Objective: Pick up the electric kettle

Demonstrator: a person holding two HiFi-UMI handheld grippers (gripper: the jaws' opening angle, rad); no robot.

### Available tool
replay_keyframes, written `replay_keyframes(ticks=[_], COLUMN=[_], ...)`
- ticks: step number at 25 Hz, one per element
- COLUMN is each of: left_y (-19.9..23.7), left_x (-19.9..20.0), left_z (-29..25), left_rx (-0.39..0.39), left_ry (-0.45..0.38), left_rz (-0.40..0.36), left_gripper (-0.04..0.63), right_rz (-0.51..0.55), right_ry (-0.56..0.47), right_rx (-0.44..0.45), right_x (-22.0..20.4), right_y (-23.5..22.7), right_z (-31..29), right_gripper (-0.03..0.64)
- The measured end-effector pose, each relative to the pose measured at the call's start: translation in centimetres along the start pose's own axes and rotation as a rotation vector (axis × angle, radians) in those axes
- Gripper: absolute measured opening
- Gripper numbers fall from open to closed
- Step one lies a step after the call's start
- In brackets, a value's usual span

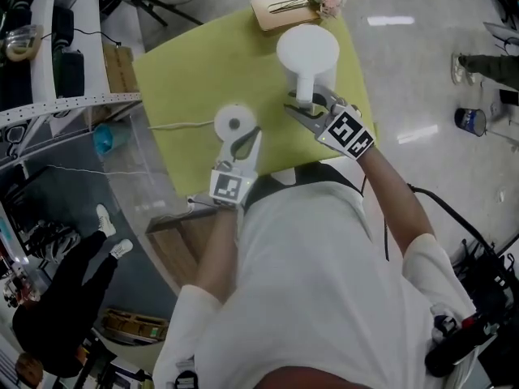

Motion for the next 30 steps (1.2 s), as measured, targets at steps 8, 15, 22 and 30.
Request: replay_keyframes(ticks=[8,15,22,30], left_y=[-0.3,0.1,0.6,0.7], left_x=[0.0,0.4,0.0,0.2], left_z=[-2.7,-4.9,-6.5,-7.3], left_rx=[0.023,0.045,0.028,0.011], left_ry=[0.022,0.039,0.058,0.055], left_rz=[0.031,0.046,0.052,0.068], left_gripper=[0.002,0.002,0.002,0.002], right_rz=[0.008,0.0,0.023,-0.003], right_ry=[0.005,-0.008,-0.03,-0.024], right_rx=[0.014,0.03,0.031,-0.029], right_x=[-1.5,-2.5,-2.3,-5.3], right_y=[-4.3,-7.3,-8.0,-5.6], right_z=[-0.9,-2.1,-3.3,-3.2], right_gripper=[0.101,0.103,0.103,0.087])
Point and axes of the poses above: the fingertips, and each gripper's own axes: z backward along the fingers, y to its left, x out of its top, the point moved 6 cm from there along z, backward along the fingers, and after that the axes turned 13 degrees about y, right-handed, at the moved point
